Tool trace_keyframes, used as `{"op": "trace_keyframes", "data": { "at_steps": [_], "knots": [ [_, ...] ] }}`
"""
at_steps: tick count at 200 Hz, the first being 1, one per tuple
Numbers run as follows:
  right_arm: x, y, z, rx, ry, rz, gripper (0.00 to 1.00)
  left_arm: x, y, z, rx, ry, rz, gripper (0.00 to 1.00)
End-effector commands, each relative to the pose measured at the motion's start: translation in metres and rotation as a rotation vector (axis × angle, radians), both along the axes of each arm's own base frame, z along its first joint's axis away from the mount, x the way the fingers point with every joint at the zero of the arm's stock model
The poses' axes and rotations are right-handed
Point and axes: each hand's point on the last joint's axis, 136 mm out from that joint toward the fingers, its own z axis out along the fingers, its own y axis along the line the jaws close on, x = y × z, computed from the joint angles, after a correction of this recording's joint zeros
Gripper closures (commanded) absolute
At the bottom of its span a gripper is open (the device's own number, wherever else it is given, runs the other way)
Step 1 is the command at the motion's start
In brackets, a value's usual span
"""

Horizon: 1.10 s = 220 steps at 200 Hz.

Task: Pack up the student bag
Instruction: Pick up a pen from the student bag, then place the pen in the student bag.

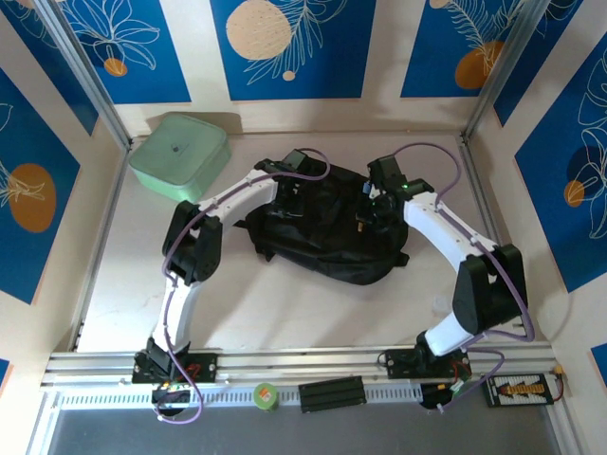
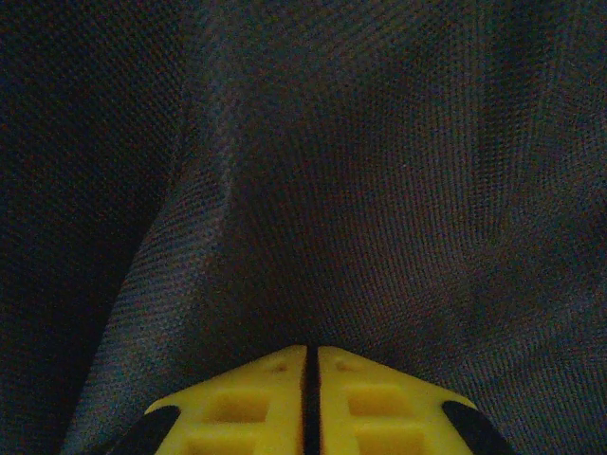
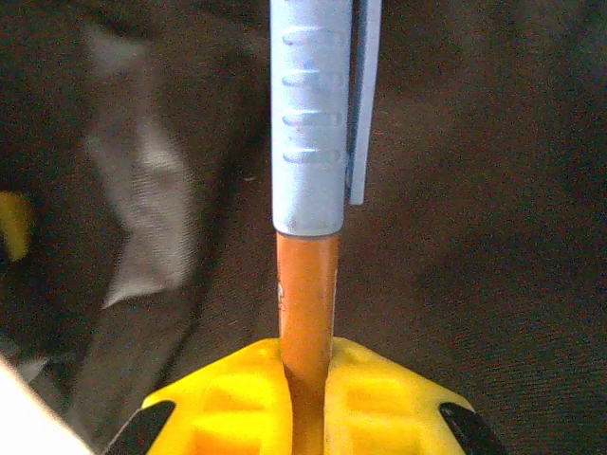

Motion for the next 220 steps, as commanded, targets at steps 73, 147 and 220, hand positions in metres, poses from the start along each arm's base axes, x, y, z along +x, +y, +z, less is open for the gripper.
{"op": "trace_keyframes", "data": {
  "at_steps": [73,147,220],
  "knots": [
    [-0.005,0.074,-0.018,0.26,0.254,0.214,0.94,-0.014,0.021,-0.007,-0.016,0.072,0.086,0.89],
    [-0.036,0.039,-0.062,0.15,0.36,0.184,0.94,-0.011,0.027,-0.018,-0.006,0.097,0.112,0.9],
    [-0.021,0.071,-0.061,0.259,0.316,0.398,0.93,-0.012,0.025,-0.012,-0.022,0.089,0.09,0.9]
  ]
}}
